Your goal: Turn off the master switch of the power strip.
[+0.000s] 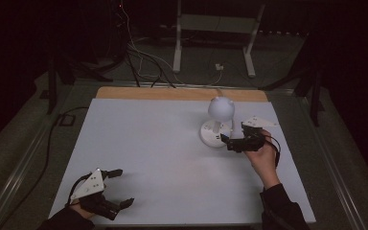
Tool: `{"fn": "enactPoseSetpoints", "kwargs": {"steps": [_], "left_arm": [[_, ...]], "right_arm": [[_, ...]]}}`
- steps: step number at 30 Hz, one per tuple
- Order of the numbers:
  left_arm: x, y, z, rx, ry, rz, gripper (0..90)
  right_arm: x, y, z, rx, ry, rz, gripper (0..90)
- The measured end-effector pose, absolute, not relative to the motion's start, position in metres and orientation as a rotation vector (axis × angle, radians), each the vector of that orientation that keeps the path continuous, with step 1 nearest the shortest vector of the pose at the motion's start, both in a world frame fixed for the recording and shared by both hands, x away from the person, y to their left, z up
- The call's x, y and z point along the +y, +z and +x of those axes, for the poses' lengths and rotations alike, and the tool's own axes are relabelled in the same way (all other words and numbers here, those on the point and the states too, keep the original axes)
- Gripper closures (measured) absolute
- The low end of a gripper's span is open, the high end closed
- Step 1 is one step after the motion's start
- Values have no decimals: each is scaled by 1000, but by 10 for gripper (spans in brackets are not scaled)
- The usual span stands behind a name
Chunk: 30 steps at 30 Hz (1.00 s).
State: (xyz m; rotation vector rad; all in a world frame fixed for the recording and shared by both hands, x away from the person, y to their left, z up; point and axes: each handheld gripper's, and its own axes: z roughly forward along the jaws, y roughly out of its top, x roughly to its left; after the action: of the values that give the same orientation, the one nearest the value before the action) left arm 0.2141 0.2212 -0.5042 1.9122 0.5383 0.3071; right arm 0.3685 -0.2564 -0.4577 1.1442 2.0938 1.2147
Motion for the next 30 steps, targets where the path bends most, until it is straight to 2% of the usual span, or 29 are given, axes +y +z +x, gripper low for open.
{"fn": "enactPoseSetpoints", "kwargs": {"steps": [8, 19, 28, 30], "left_arm": [[222, -504, 214, 538, 304, 1912, 3], [222, -504, 214, 539, 302, 1909, 3], [222, -504, 214, 538, 301, 1914, 3], [222, -504, 214, 537, 301, 1912, 4]], "right_arm": [[-256, -461, 380, 2082, 1215, 1176, 12], [-252, -471, 391, 2055, 1142, 1222, 134], [-248, -476, 396, 1967, 1108, 1274, 161], [-247, -477, 396, 1964, 1085, 1293, 227]]}}
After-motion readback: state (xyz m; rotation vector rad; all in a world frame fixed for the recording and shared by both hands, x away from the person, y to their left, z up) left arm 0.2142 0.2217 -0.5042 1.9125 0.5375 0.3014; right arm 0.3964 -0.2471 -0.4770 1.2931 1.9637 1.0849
